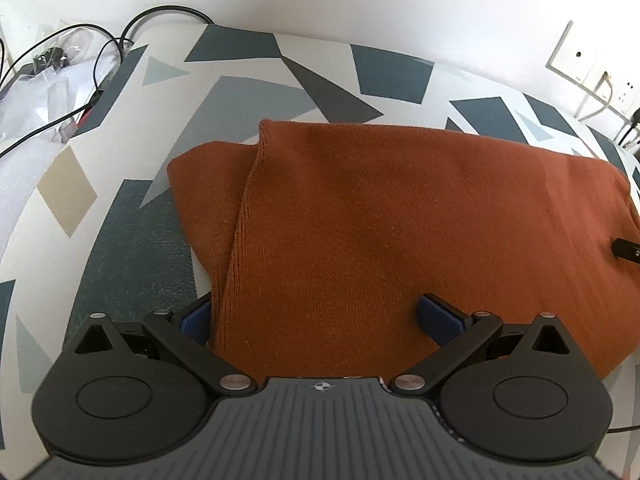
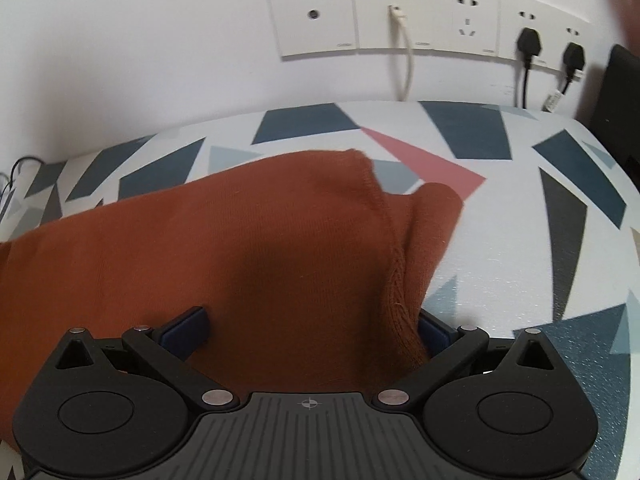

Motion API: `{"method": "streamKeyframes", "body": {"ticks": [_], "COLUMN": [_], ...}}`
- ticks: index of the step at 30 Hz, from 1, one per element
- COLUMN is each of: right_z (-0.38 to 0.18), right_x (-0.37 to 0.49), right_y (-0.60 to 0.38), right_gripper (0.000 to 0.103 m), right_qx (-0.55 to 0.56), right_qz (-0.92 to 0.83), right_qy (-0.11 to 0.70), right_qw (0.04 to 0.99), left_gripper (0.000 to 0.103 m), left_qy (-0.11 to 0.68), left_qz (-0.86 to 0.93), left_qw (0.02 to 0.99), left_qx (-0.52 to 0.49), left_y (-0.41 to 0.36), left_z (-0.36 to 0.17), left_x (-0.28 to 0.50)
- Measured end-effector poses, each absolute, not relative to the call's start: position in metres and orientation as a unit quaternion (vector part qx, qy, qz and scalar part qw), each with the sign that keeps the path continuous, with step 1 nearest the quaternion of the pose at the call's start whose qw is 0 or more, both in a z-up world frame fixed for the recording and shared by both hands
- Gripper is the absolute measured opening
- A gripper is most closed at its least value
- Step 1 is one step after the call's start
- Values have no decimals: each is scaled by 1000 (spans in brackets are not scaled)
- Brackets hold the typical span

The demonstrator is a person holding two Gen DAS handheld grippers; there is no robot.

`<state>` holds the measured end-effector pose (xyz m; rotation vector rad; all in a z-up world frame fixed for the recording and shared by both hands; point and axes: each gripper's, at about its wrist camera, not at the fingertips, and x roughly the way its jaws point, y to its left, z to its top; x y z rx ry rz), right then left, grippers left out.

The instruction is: Fold clothes

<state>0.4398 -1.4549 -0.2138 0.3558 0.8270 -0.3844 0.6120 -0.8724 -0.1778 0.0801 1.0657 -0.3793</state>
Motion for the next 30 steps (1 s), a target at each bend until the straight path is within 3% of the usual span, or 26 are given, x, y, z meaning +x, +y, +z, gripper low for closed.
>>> {"method": "streamKeyframes", "body": {"ticks": [24,28,30], "right_z": [-214,-214,-213], "right_x": [437,455,463], "right_y": [-1485,-1453,-1440], "right_gripper": [102,102,102], "right_qx": [234,204,200], "right_qz": [-199,-143,-137], "right_qy": [376,399,401], "right_qw": [874,883,884], "left_gripper": [103,92,92], "left_qy": [505,509,512], "left_qz": [-131,-168,-185], "left_qw": [853,844,839], "left_qx": [16,-4,2], "left_y": [-864,-873,-881], "left_z": [-180,-174,-173], "left_x": [625,623,620]}}
